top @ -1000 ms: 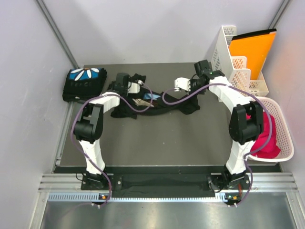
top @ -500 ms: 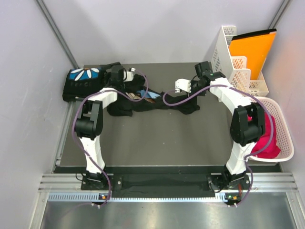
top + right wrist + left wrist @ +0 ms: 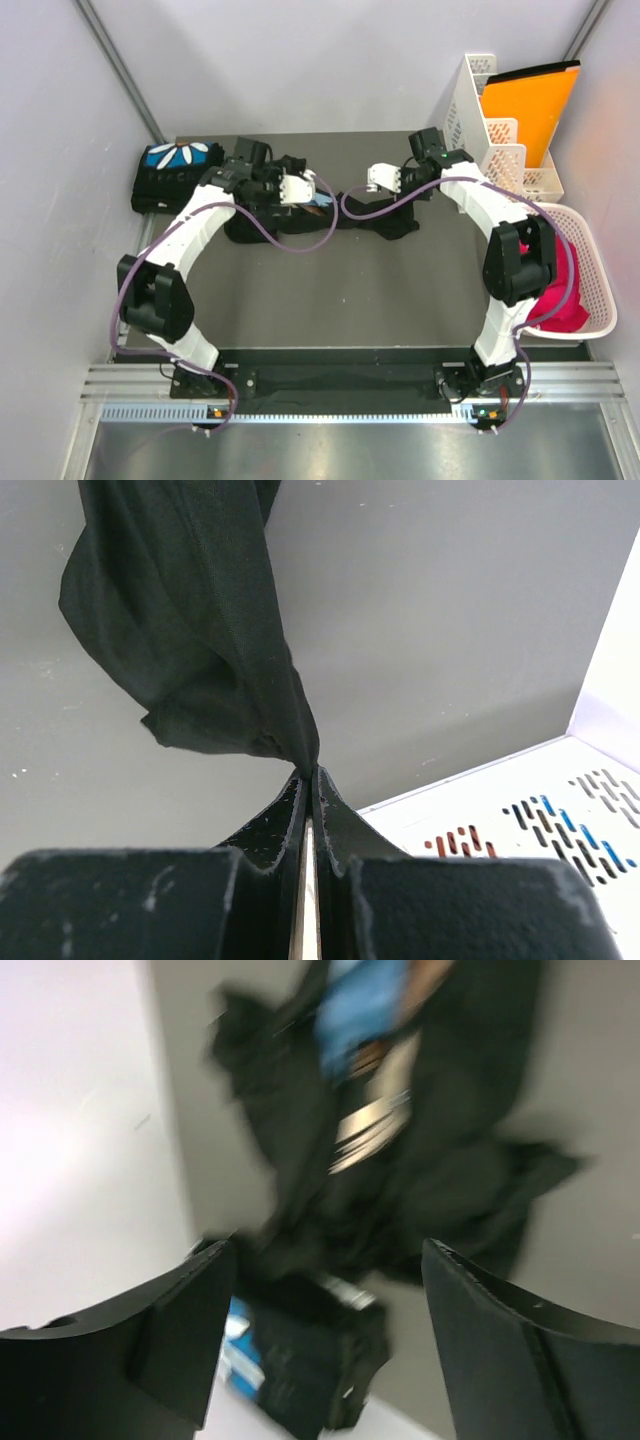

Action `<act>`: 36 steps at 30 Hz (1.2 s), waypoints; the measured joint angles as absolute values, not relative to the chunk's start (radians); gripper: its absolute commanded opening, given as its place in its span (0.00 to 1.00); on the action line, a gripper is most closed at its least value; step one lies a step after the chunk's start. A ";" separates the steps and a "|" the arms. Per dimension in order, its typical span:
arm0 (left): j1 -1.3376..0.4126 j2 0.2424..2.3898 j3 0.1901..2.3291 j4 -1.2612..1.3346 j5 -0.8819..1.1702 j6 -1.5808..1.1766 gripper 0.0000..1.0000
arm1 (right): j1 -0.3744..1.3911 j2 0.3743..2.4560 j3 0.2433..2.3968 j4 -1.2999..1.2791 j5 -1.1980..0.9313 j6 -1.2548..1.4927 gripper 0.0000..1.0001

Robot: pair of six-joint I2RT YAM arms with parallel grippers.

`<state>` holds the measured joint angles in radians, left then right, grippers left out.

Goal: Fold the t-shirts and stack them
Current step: Flatten the tshirt out

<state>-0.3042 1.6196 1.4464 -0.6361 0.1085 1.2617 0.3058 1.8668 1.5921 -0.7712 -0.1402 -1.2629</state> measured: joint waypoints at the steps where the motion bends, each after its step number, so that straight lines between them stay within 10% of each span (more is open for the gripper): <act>1: -0.319 1.623 1.451 -0.670 0.134 1.258 0.74 | 0.306 1.867 1.594 -0.770 -0.141 -1.263 0.00; 20: -0.363 1.883 1.401 -0.823 0.075 1.202 0.68 | 0.312 1.874 1.605 -0.772 -0.144 -1.260 0.00; 22: -0.363 1.894 1.404 -0.820 0.073 1.202 0.55 | 0.312 1.875 1.605 -0.772 -0.143 -1.260 0.00; 26: -0.364 1.930 1.415 -0.817 0.070 1.196 0.00 | 0.312 1.877 1.607 -0.772 -0.143 -1.260 0.00; 36: -0.369 1.964 1.455 -0.836 0.043 1.201 0.00 | 0.312 1.900 1.639 -0.771 -0.139 -1.261 0.00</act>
